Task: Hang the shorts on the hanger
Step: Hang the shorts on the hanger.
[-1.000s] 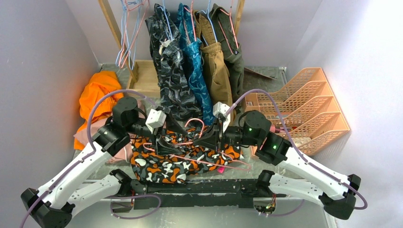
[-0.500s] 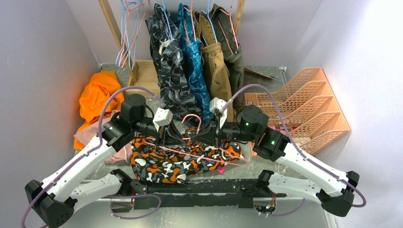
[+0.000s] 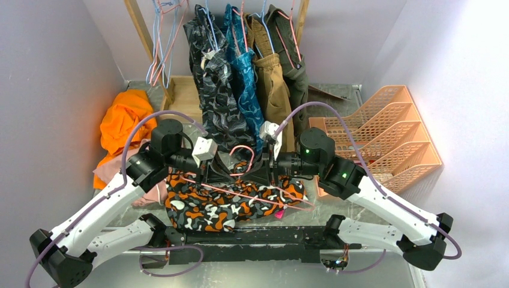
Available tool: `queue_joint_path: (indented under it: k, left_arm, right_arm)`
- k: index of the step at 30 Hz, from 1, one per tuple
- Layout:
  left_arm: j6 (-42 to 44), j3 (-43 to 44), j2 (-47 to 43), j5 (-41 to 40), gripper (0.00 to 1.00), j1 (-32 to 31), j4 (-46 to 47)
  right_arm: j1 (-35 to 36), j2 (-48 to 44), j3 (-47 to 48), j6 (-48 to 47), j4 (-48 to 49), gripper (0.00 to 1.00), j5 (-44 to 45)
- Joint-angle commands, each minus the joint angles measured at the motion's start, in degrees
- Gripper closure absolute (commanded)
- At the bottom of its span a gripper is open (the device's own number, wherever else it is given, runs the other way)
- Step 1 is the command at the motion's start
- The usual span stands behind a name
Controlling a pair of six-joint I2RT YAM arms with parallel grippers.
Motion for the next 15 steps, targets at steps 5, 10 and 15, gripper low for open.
queue_joint_path:
  k: [5, 10, 15]
  left_arm:
    - [1.0, 2.5, -0.2, 0.3, 0.93, -0.2, 1.1]
    - [-1.7, 1.3, -1.1, -4.3, 0.52, -0.3, 2.7]
    - [-8.3, -2.1, -6.0, -19.5, 0.01, -0.3, 2.3]
  right_arm:
    - [0.1, 1.2, 0.3, 1.5, 0.7, 0.96, -1.4]
    - [0.2, 0.3, -0.4, 2.2, 2.3, 1.0, 1.9]
    - [0.1, -3.3, -2.0, 3.4, 0.9, 1.0, 14.4]
